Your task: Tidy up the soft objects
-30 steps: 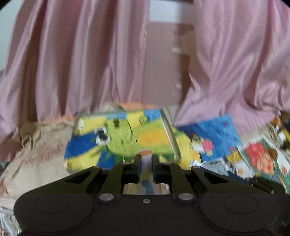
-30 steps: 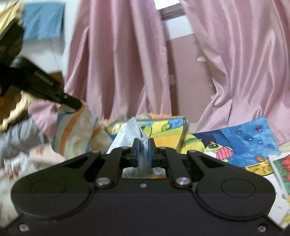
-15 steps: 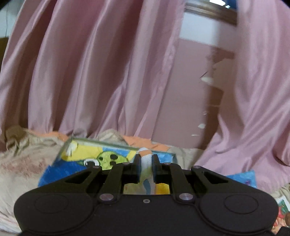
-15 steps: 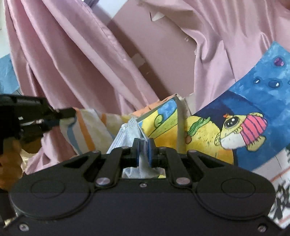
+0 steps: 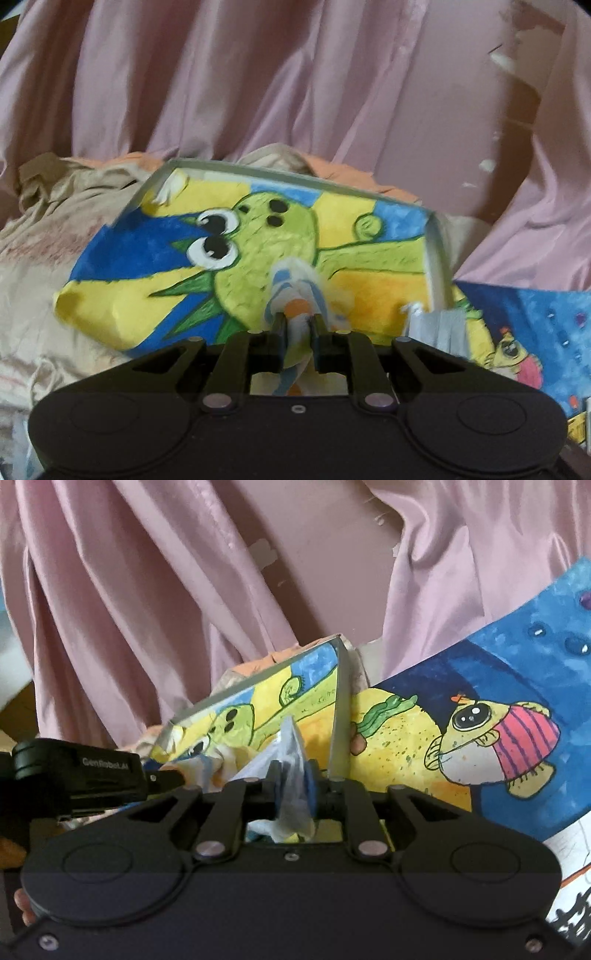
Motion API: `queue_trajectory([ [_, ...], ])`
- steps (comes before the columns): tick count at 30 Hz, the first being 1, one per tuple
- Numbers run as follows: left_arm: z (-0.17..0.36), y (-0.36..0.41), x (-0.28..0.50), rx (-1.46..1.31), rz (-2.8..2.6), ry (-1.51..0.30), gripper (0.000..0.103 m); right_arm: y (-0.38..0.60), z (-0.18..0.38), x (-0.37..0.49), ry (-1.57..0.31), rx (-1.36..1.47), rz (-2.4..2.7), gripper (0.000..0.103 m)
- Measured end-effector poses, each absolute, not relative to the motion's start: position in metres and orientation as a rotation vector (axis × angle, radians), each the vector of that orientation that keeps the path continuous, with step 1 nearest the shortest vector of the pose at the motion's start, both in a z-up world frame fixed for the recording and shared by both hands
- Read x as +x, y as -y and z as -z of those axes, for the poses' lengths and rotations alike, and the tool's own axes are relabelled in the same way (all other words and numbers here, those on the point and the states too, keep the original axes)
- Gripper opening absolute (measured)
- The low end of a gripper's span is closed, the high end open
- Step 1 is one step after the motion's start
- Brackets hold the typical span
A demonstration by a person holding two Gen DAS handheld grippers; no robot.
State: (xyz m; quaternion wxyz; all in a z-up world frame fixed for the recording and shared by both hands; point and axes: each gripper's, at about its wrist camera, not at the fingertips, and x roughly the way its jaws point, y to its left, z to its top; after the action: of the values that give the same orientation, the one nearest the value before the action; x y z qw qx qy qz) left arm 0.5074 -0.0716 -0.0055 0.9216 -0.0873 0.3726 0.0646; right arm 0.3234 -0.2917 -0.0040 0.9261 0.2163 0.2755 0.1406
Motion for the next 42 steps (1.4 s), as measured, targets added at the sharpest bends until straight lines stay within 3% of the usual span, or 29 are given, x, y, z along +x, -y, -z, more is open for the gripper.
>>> queue_trajectory([
  [1, 0.006, 0.07, 0.506, -0.185, -0.132, -0.775, 0.019, 0.291, -0.003, 0.316, -0.561, 0.44, -0.295, 0.021],
  [3, 0.004, 0.068, 0.502, -0.187, -0.143, -0.784, 0.024, 0.29, -0.009, 0.309, -0.554, 0.426, -0.298, 0.04],
  [4, 0.001, 0.068, 0.5, -0.186, -0.145, -0.782, 0.031, 0.289, -0.012, 0.306, -0.549, 0.421, -0.307, 0.043],
  [8, -0.012, 0.068, 0.486, -0.174, -0.136, -0.767, 0.043, 0.285, -0.024, 0.295, -0.526, 0.381, -0.314, 0.052],
  [13, -0.035, 0.069, 0.457, -0.152, -0.129, -0.688, 0.071, 0.287, -0.044, 0.274, -0.47, 0.333, -0.296, 0.071],
  [15, -0.045, 0.067, 0.443, -0.148, -0.12, -0.652, 0.077, 0.29, -0.056, 0.264, -0.439, 0.319, -0.283, 0.083],
  [21, -0.075, 0.062, 0.389, -0.137, -0.09, -0.517, 0.091, 0.29, -0.092, 0.226, -0.364, 0.263, -0.275, 0.101],
  [28, -0.095, 0.061, 0.313, -0.104, -0.079, -0.364, 0.102, 0.282, -0.123, 0.167, -0.301, 0.22, -0.255, 0.103],
  [42, -0.081, 0.035, 0.168, -0.098, -0.073, -0.294, 0.102, 0.247, -0.135, 0.065, -0.247, 0.133, -0.1, 0.103],
])
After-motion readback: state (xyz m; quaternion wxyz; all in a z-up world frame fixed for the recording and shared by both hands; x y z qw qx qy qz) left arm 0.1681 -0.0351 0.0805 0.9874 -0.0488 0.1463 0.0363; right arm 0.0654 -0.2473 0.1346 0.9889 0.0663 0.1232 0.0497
